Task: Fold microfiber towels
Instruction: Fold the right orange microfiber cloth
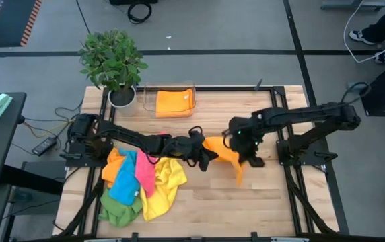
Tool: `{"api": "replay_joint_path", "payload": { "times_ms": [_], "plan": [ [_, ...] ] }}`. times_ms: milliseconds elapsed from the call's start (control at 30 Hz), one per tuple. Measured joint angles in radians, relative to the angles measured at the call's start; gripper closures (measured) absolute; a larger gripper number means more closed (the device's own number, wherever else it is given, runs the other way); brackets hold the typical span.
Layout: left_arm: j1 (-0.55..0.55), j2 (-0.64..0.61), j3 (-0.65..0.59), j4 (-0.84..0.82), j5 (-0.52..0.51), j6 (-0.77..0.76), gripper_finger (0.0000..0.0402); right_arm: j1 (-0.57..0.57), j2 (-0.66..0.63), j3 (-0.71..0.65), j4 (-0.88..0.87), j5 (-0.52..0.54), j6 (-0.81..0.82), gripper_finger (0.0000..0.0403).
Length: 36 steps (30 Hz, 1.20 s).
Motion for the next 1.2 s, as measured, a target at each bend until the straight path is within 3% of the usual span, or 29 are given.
{"api": "replay_joint_path", "payload": {
  "times_ms": [67, 133, 300, 467, 567, 667, 767, 833, 1000, 1100, 1200],
  "plan": [
    [-0.005, -0.006, 0.001, -0.004, -0.001, -0.020, 0.0351, 0.015, 0.026, 0.000, 0.002, -0.109, -0.035, 0.0390],
    [-0.010, -0.007, 0.001, -0.003, -0.004, -0.020, 0.0359, 0.018, 0.036, 0.000, 0.006, -0.150, -0.039, 0.0373],
    [-0.010, 0.013, 0.002, -0.071, -0.004, -0.016, 0.0380, 0.010, 0.034, 0.000, 0.011, -0.138, -0.037, 0.0313],
    [-0.010, 0.054, 0.000, -0.090, 0.028, 0.141, 0.0367, 0.008, 0.010, 0.000, -0.033, -0.114, 0.033, 0.0255],
    [-0.006, 0.054, 0.000, -0.093, 0.029, 0.210, 0.0336, 0.026, -0.025, -0.028, -0.041, 0.032, 0.150, 0.0237],
    [0.008, 0.054, 0.000, -0.087, 0.031, 0.303, 0.0294, 0.050, -0.085, -0.144, 0.037, 0.195, 0.278, 0.0234],
    [0.041, 0.067, 0.006, -0.082, 0.058, 0.383, 0.0251, 0.052, -0.170, -0.313, 0.131, 0.207, 0.426, 0.0235],
    [0.071, 0.097, 0.035, -0.095, 0.129, 0.429, 0.0227, 0.052, -0.240, -0.427, 0.198, 0.210, 0.550, 0.0236],
    [0.127, 0.238, 0.242, -0.167, 0.279, 0.557, 0.0200, 0.115, -0.414, -0.624, 0.332, 0.284, 0.855, 0.0237],
    [0.141, 0.351, 0.407, -0.309, 0.289, 0.674, 0.0202, 0.206, -0.490, -0.686, 0.336, 0.486, 0.955, 0.0237],
    [0.145, 0.454, 0.573, -0.427, 0.318, 0.785, 0.0210, 0.301, -0.531, -0.728, 0.385, 0.689, 0.955, 0.0237]
  ]
}}
